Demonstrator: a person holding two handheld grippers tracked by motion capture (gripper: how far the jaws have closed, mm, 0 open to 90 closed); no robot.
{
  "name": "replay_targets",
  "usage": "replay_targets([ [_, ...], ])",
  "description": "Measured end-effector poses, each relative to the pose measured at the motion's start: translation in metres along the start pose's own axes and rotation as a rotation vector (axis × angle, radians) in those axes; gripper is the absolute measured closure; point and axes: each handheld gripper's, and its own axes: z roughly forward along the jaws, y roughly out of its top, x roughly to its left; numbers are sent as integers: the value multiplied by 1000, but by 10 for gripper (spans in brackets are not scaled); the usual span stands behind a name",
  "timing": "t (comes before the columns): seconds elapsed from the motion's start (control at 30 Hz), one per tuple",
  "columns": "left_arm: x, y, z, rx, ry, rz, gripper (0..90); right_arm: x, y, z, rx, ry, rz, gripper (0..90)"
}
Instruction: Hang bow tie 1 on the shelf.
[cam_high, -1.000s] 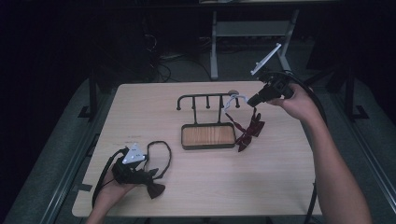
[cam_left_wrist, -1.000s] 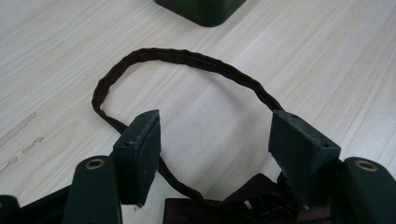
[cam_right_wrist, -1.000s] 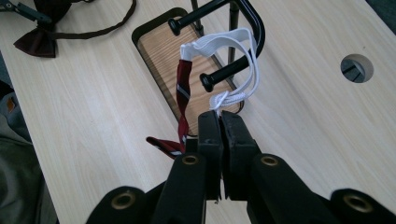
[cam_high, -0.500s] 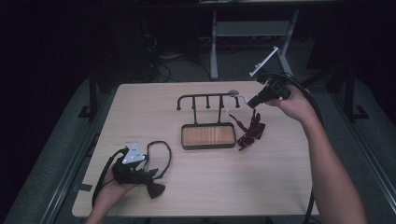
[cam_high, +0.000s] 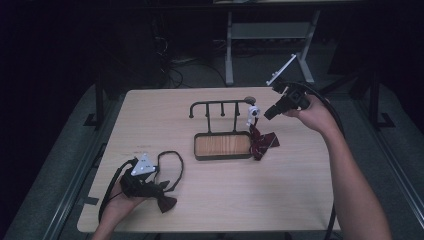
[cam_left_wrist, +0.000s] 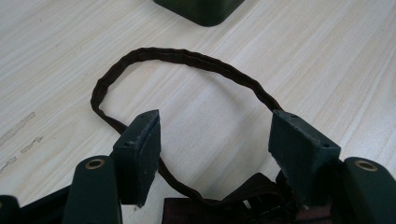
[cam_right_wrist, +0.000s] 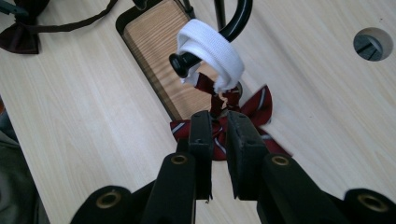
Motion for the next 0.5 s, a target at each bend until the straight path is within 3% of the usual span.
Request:
replay_targets([
  [0.5, 0, -1, 2, 2, 0, -3, 348, 3, -14, 5, -4, 31, -7, 749],
])
